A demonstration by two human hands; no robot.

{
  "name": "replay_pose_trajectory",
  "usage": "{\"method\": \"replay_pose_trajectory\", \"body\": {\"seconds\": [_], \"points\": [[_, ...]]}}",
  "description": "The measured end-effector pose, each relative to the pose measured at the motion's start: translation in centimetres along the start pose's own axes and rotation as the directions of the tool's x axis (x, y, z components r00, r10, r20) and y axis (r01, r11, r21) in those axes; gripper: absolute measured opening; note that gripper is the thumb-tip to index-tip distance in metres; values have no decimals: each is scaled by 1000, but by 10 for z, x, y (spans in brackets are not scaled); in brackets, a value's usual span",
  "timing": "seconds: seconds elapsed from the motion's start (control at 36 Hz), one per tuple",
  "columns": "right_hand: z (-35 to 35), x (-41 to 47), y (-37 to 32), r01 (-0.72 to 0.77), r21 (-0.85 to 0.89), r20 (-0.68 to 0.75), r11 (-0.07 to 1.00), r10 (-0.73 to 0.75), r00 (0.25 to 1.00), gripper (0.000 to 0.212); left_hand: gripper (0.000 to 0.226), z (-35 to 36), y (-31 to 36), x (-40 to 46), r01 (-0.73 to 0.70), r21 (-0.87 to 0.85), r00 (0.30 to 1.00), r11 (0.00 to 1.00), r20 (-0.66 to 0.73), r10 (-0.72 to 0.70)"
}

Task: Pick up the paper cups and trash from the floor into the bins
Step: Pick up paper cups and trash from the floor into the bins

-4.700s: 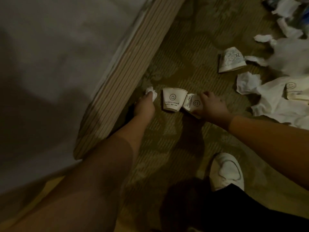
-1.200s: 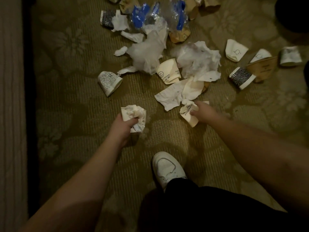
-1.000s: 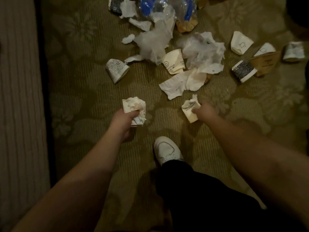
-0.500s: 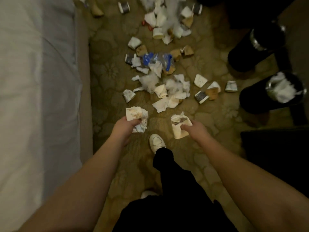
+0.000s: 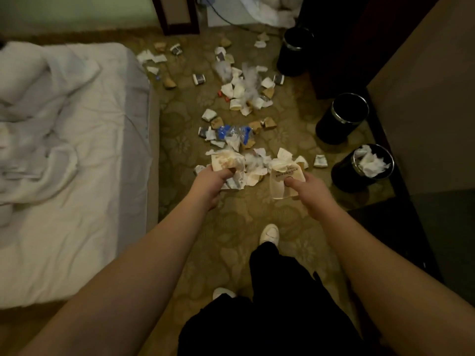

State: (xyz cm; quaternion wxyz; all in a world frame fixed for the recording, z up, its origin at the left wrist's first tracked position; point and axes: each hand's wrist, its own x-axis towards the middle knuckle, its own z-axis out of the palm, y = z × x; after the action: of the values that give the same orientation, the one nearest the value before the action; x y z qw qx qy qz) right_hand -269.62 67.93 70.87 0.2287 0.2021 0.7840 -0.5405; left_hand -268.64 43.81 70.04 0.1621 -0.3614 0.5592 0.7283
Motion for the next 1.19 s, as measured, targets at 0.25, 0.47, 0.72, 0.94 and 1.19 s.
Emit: {"method": "replay_pose_trajectory", "body": {"seconds": [0.25,0.47,0.72,0.94,1.19], "points": [[-87,9,-16,50,25,-43,998,-49,998,32,46,77,32,0,-45,-13,999,999,5,45],[-184,71,-24,49,-30,-58,998,-51,997,31,43,181,55,35,-61,0,998,998,8,61],[-278,129,-36,37,-51,-135,998,-44,990,20,39,278,76,67,-44,53,997,998,62,40],[-310,193,-39,-87,35,-191,996,92,977,30,32,337,99,142,50,156,996,987,64,-60],[-324,259,-51,-184,77,-242,980,198,950,39,34,396,131,215,115,250,970,961,180,-162]]}}
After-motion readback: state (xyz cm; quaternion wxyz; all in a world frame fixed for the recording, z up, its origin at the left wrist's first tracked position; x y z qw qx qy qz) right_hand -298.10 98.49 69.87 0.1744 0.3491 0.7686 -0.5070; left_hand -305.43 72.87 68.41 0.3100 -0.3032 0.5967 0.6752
